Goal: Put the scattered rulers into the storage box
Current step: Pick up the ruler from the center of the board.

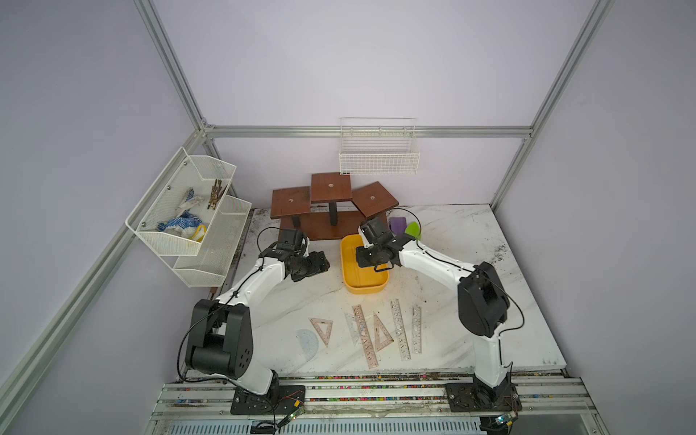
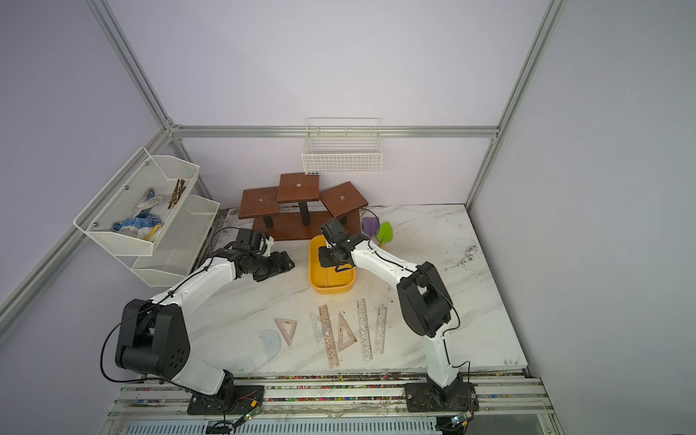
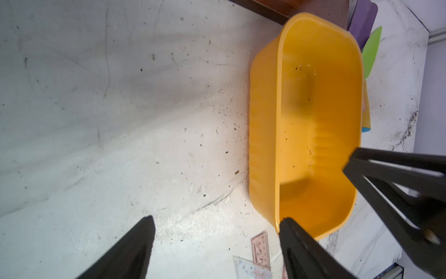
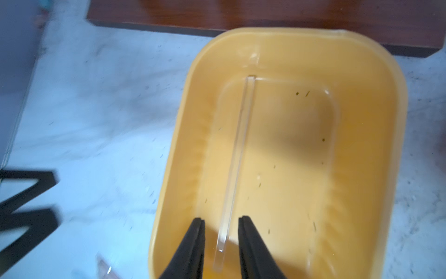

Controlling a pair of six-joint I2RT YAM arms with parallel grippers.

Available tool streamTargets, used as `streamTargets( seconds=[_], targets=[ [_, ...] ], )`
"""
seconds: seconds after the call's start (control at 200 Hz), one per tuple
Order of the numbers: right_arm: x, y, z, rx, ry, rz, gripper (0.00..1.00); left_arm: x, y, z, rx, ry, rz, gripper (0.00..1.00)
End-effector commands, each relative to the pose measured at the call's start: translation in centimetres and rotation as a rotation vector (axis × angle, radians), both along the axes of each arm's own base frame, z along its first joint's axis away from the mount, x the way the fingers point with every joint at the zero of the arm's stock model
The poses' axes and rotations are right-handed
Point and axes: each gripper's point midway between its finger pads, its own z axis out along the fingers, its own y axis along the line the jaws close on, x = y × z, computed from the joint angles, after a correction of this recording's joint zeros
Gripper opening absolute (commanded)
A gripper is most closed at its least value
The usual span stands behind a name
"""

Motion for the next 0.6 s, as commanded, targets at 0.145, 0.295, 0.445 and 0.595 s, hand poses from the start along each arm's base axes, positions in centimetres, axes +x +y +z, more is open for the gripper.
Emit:
streamTargets(
  seconds=[0.145, 0.295, 0.445, 0.595],
  targets=[
    [-10.6, 0.1, -1.5, 0.137, 0.046, 0.23, 0.33, -7.1, -4.3, -1.6, -0.073, 0.107, -0.187, 0.83],
    [-14.9, -1.2, -3.4, 0.192, 0.106, 0.259, 0.36, -10.9, -6.6, -3.4, -0.098, 0.215, -0.286, 0.81],
    [-16.9, -1.7, -5.4, 0.222, 0.151, 0.264, 0.37, -13.2, -8.1, -4.8, -0.094, 0.288, -0.345, 0.8],
    [-17.3, -2.2, -6.8, 0.221, 0.161, 0.248, 0.39, -14.5, -9.4, -5.8, -0.084, 0.334, -0.385, 0.8]
  ],
)
